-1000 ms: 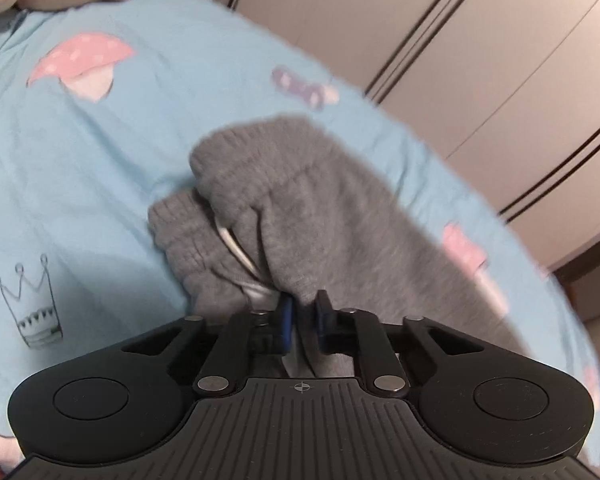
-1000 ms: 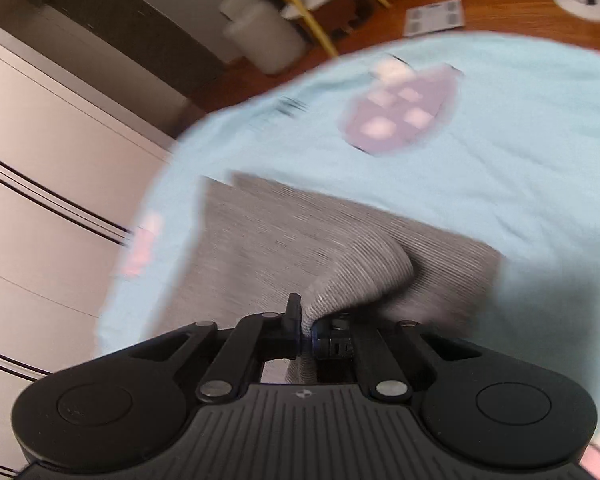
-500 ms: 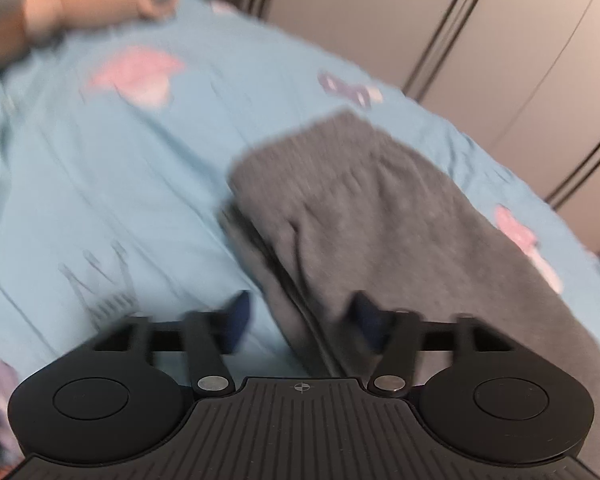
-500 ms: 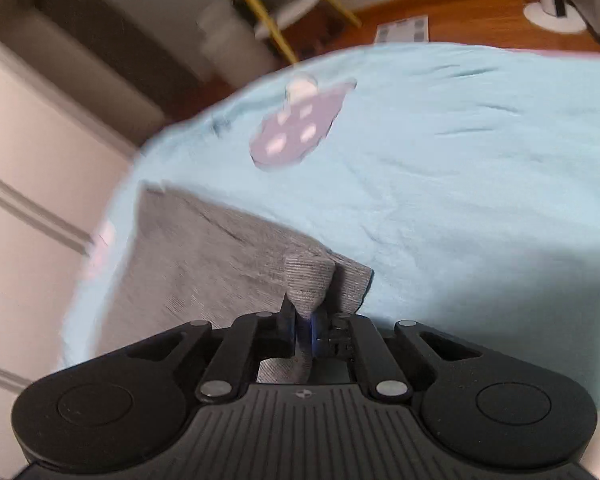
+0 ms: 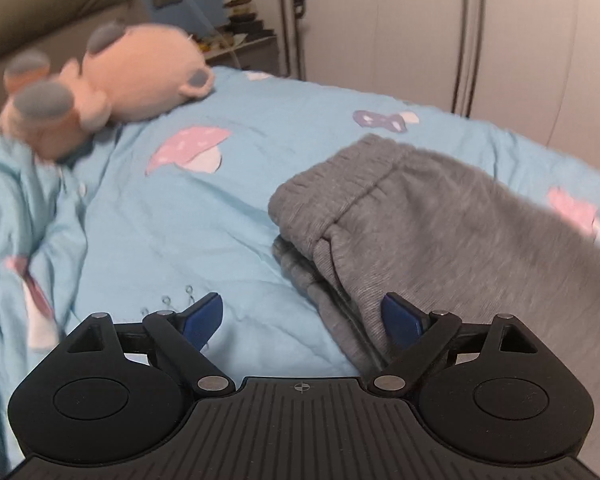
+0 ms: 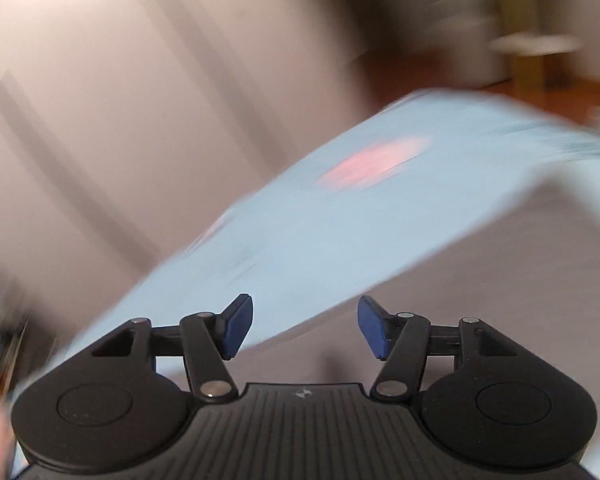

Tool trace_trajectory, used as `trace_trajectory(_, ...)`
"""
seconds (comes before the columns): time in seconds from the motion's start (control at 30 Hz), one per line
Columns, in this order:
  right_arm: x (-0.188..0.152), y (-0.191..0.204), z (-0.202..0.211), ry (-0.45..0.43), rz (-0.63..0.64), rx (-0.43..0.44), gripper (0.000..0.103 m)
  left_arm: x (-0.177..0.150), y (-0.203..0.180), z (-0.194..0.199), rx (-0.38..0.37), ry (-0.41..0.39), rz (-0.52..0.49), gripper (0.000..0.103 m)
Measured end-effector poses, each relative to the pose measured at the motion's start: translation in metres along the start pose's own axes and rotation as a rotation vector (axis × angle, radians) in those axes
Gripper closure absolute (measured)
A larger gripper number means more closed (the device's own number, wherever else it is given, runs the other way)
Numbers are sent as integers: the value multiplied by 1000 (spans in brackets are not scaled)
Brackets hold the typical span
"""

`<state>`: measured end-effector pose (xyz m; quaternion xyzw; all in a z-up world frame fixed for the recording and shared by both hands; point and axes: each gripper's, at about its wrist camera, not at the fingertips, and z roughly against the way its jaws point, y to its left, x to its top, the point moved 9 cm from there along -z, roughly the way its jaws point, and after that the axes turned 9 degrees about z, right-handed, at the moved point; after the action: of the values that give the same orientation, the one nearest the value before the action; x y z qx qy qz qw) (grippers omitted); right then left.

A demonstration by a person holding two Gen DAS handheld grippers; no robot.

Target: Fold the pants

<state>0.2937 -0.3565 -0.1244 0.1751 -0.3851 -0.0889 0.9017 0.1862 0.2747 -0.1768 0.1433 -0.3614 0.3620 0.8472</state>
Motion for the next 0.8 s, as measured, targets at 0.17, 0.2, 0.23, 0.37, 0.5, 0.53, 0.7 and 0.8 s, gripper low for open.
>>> trace_trajectory(0.17,-16,104,-116,232,43,243,43,-8,2,-10,21,3,-73,6)
trace_trajectory(0.2,-19,113,-130,258,49,254,42,-8,1,-11,14,2,-74,6)
trace_trajectory(0.23,-24,123,-144,295,51,273,39,-9,1,-13,12,2,-73,6)
trace_trajectory(0.37,-46,165,-184,471,28,391,36,-13,-3,-19,-3,10,-71,6)
trace_trajectory(0.5,-66,183,-202,608,41,419,29,-17,-6,-20,-6,-18,-82,5)
trace_trajectory(0.53,-64,193,-207,650,9,456,25,-19,-6,-20,-5,-30,-91,5)
trace_trajectory(0.7,-77,219,-212,853,-63,547,5,-21,-8,-19,8,-58,-101,5)
trace_trajectory(0.8,-81,233,-226,875,-132,552,1,-21,-11,-16,10,-60,-122,5)
